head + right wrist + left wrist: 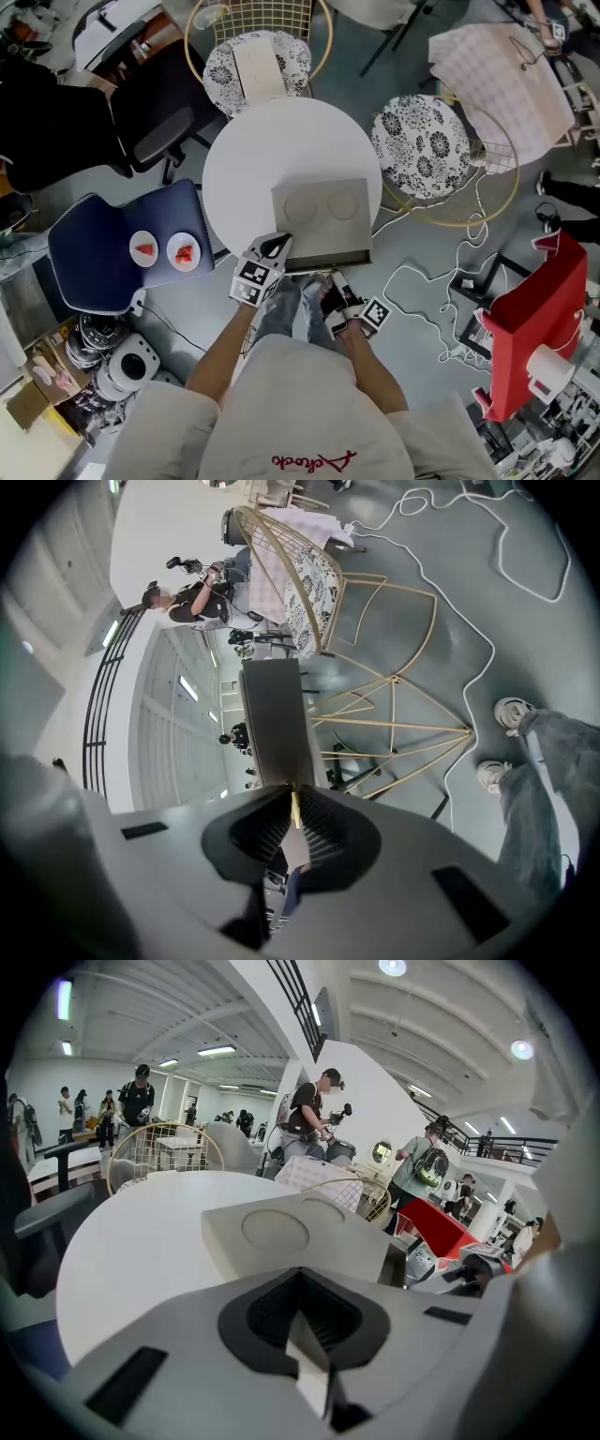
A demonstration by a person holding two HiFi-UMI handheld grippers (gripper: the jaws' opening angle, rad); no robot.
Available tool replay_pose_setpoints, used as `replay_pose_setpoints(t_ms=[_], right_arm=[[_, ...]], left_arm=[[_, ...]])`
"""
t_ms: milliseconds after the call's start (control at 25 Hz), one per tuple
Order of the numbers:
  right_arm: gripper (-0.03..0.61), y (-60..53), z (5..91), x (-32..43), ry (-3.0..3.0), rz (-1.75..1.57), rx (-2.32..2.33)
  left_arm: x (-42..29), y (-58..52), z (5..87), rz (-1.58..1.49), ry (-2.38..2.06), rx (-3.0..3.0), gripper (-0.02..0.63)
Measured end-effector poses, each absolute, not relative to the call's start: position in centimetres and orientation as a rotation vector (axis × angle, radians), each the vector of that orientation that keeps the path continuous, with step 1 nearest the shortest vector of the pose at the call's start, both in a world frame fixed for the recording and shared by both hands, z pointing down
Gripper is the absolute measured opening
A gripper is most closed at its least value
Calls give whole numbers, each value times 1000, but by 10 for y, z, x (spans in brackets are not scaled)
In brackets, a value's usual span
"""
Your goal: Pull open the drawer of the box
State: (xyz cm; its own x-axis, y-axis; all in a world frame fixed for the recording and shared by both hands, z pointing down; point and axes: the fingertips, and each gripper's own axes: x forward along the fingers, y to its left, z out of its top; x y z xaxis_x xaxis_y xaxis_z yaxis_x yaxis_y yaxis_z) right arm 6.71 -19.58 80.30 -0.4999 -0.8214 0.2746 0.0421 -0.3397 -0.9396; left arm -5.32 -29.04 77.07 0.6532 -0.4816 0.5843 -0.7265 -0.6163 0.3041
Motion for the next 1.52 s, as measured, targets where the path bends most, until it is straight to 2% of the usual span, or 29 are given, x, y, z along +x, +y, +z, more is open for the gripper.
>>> replay_pose_setpoints(t_ms=[800,840,920,1040,1160,1240,1280,1520], right_arm=[[40,-148,807,76,1264,-1902,-1095],[43,-147,807,77,1257,-1900,-1101],[98,-146,806,77,1257,-1907,-1102],[98,-141,804,77,1281,-1916,-1105],[91,-137,798,83,1285,-1907,-1121],[28,-135,793,88,1295,-1891,-1145],[17,-136,789,91,1298,-1870,-1145],[17,-156,768,100,1351,-1782,-1106]], left_arm=[[-52,-289,771,626,-946,2345,11],[-51,-290,771,627,-948,2342,11],[-51,-291,771,626,-955,2339,11],[-51,-292,771,632,-963,2334,11],[-49,-292,771,630,-961,2327,11],[-47,-293,768,618,-961,2330,12],[-45,-294,766,613,-962,2335,11],[-38,-295,755,598,-970,2354,12]])
